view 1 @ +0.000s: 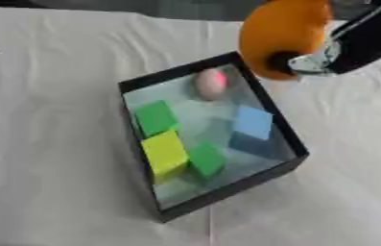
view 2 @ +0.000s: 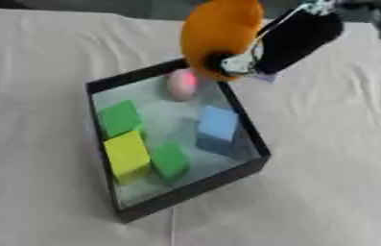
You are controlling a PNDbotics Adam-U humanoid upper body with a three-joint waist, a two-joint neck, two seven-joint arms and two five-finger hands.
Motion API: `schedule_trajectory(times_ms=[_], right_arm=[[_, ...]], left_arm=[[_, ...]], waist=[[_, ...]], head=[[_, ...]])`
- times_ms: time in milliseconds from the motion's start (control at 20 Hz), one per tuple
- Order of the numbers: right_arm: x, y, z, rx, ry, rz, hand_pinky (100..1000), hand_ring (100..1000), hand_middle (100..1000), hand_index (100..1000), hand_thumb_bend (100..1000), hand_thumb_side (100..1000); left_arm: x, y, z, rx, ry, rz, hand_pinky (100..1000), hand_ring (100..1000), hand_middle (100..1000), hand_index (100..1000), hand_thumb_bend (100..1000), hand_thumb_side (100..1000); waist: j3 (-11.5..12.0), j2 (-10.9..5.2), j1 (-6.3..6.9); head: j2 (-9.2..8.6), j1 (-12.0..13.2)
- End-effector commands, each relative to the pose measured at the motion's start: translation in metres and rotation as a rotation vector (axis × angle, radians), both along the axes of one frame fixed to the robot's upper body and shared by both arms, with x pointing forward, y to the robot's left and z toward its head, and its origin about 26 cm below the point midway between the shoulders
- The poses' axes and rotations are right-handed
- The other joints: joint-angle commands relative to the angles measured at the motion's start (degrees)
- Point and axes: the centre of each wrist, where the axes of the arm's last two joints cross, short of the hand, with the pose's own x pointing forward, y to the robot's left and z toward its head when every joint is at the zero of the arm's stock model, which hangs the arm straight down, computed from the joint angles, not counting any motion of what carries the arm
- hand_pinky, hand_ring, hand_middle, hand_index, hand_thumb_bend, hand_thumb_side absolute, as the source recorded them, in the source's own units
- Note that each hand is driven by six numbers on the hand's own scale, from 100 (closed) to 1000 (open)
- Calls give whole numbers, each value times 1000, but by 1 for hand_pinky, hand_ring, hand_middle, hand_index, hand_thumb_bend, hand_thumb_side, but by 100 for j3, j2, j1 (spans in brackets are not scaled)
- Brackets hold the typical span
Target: Pick up objects on the table and place them in the box.
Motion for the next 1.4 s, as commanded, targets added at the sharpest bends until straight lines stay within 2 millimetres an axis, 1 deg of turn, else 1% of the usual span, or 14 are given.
schedule_trajectory(times_ms=[50,450,600,650,700,850,900,950,1000,1050,1100,1150,1200,1400], right_arm=[[14,13,-7,-24,11,-10,710,642,551,710,448,419],[53,36,-53,-84,75,-28,707,646,553,709,450,430],[64,38,-66,-103,91,-54,714,666,564,720,454,489],[67,38,-71,-117,95,-65,722,680,575,732,483,477],[69,38,-76,-140,102,-72,733,702,598,751,453,524],[74,37,-84,-202,117,-70,752,735,636,787,451,534],[74,36,-84,-212,114,-68,770,764,690,831,447,540],[74,35,-83,-218,108,-67,783,780,717,853,445,487],[74,33,-81,-215,106,-69,800,798,747,882,445,474],[74,30,-78,-205,100,-71,810,804,757,896,442,395],[72,28,-73,-181,96,-69,834,818,789,936,368,286],[69,25,-67,-148,91,-62,840,822,792,941,431,246],[65,22,-60,-112,81,-54,874,843,811,963,438,259],[44,-1,-27,115,45,-44,908,854,800,947,431,108]], left_arm=[[-2,0,8,18,-29,-8,633,746,729,809,390,705],[-2,-2,9,11,-31,-17,632,746,729,809,393,703],[-2,-2,8,9,-30,-17,631,746,728,809,394,702],[-2,-2,8,8,-29,-17,631,746,728,808,390,704],[-2,-2,8,8,-28,-16,630,746,728,808,394,702],[-2,-2,7,4,-26,-13,629,745,728,808,394,702],[-2,-2,7,4,-23,-13,629,745,727,808,394,703],[-2,-2,6,4,-20,-12,629,745,727,808,394,703],[-2,-2,6,4,-19,-12,629,745,727,808,394,702],[-2,-2,6,5,-18,-11,629,745,727,808,395,702],[-2,-2,6,5,-17,-11,628,745,727,807,395,702],[-2,-2,5,5,-16,-10,628,745,727,807,395,702],[-2,-2,5,5,-15,-9,628,745,727,807,396,701],[-3,0,5,1,-19,2,628,745,727,807,398,700]], waist=[[13,-134,13],[54,-135,10],[56,-141,5],[56,-141,2],[56,-141,0],[57,-140,-1],[53,-140,1],[49,-142,2],[44,-144,3],[38,-146,5],[31,-148,8],[23,-150,9],[15,-152,10],[-28,-145,21]], head=[[-2,-29],[-7,-35],[-10,-37],[-14,-36],[-16,-35],[-16,-33],[-15,-29],[-11,-25],[-8,-21],[-7,-14],[-4,-7],[0,-1],[1,6],[7,38]])
